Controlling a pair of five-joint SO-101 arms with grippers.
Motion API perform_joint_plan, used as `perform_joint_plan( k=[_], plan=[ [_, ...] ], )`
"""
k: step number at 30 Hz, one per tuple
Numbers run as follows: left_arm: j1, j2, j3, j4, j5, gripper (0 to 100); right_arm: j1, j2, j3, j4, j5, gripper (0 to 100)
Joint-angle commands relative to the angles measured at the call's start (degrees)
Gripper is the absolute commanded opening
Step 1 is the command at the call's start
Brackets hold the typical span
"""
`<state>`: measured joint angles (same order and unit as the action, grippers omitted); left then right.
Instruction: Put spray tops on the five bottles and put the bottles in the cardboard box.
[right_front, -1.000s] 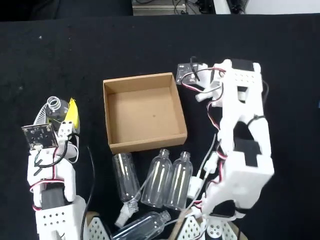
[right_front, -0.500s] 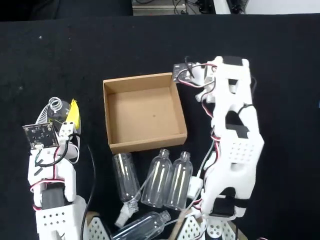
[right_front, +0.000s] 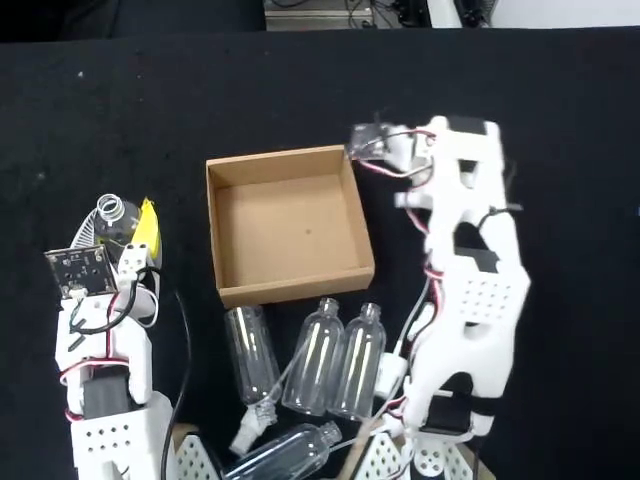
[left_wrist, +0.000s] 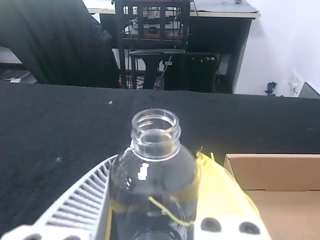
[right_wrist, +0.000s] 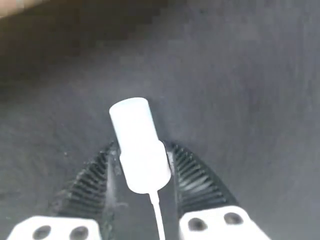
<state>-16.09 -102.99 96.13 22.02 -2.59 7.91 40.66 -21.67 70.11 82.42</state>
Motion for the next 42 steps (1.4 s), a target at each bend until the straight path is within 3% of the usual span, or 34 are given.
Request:
perform_joint_plan(
  k=[1,6,10,13,20,23,27,37,42],
  plan=[
    [0.4,-1.3,1.2,0.2,0.4,3,6.9,-5.1,-3.8,1.1,-19.5,3.4],
    [0.5,-1.3,1.2,0.2,0.5,3,16.1,-8.7,-4.3,14.4,-47.3,3.4],
    [0.1,-1.3,1.2,0.4,0.5,3,22.6,-8.6,-2.7,19.8,-50.5,0.9],
    [0.1,-1.3,1.2,2.1,0.4,3,27.1,-6.6,-2.0,19.8,-47.5,2.0],
    [0.4,-1.3,1.2,2.1,0.5,3,31.2,-5.0,0.5,21.3,-25.8,20.5],
    [0.4,-1.3,1.2,2.1,0.5,3,32.4,-5.2,1.8,21.3,-15.5,20.3],
    [0.4,-1.3,1.2,1.9,0.5,3,33.0,-5.0,2.3,21.3,-7.9,19.4],
    [0.2,-1.3,1.2,2.0,0.5,3,33.1,-4.9,7.4,20.2,-7.6,19.4],
    [0.1,-1.3,1.2,2.1,0.5,3,33.8,-5.2,15.3,6.7,-15.3,14.5]
  ],
)
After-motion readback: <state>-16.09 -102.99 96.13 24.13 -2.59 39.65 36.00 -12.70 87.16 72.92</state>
